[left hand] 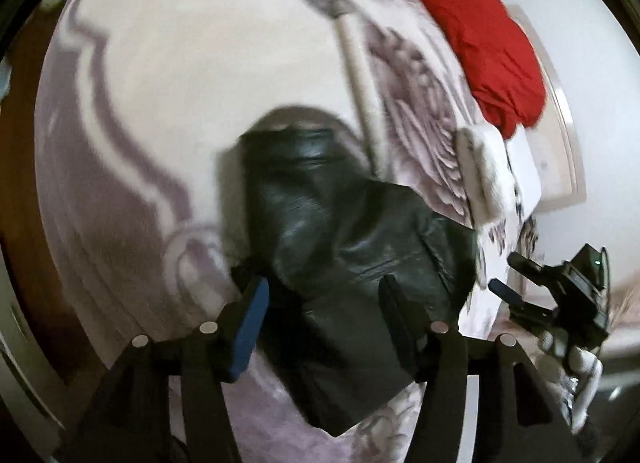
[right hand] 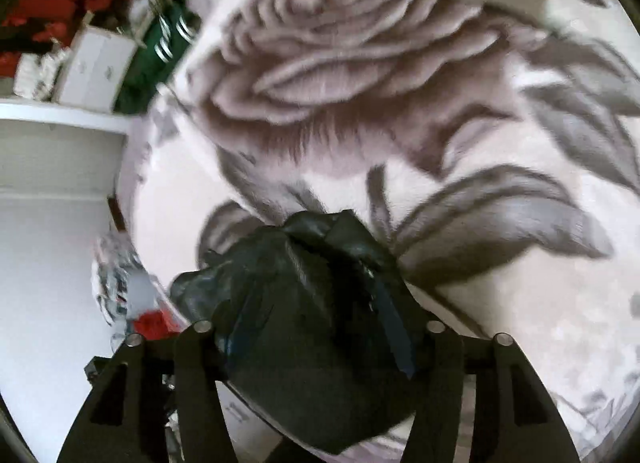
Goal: Fold large clothes
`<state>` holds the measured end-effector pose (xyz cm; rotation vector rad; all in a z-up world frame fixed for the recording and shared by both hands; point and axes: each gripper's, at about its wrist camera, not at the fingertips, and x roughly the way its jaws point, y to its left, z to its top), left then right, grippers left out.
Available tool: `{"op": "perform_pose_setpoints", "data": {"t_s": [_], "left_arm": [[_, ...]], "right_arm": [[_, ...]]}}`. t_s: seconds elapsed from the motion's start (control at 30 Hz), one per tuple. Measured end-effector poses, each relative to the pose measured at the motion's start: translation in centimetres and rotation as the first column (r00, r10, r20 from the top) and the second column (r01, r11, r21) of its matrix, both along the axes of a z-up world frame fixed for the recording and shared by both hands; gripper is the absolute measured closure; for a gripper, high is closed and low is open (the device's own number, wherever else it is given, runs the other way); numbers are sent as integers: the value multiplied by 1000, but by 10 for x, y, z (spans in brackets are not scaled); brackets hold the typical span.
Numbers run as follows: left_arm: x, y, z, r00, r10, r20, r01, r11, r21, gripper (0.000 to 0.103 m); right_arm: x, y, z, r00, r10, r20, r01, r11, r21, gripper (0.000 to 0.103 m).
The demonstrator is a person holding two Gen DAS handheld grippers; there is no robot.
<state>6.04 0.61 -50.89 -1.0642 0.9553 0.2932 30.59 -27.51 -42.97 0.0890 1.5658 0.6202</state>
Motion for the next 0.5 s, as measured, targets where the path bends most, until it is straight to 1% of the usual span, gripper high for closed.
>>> {"op": "perform_pose_setpoints", "data": {"t_s": [0.07, 0.1, 0.17, 0.2, 0.27, 0.3, 0.33, 0.37, 0.4, 0.5], "left_arm": [[17, -7, 0, 998, -56, -3, 56, 998, 36, 48], [25, -9, -6, 997, -76, -5, 76, 996, 40, 48], [36, -14, -19, 994, -108, -24, 110, 992, 56, 48], [48, -15, -29, 990, -128, -56, 132, 989, 69, 48], [60, -16, -47, 982, -156, -109, 164, 984, 75, 49], [64, -15, -56, 979, -167, -115, 175, 982, 70, 49], [68, -15, -60, 977, -181, -111, 189, 980, 68, 49], [72, -16, -60, 975, -194, -112, 202, 977, 72, 49], [75, -17, -61, 970, -209, -122, 220, 972, 80, 49], [79, -19, -65, 964, -232, -129, 244, 966, 88, 49]], "right_arm": [[-15, -18, 14, 999, -30, -17, 31, 998, 58, 42], [-20, -23, 16, 999, -38, -33, 41, 996, 77, 43], [-32, -26, 5, 994, -24, -103, 34, 995, 98, 62], [-35, -22, -2, 993, -18, -118, 28, 996, 84, 75], [-39, -10, -29, 990, 7, -140, -6, 1000, 11, 76], [-39, -7, -39, 990, 14, -142, -16, 1000, -16, 84], [-38, -2, -52, 992, 14, -129, -21, 998, -54, 95], [-36, 2, -61, 993, 21, -118, -31, 996, -89, 100], [-33, 5, -70, 993, 20, -115, -35, 991, -128, 103], [-29, 13, -91, 990, -5, -144, -18, 987, -159, 103]]}}
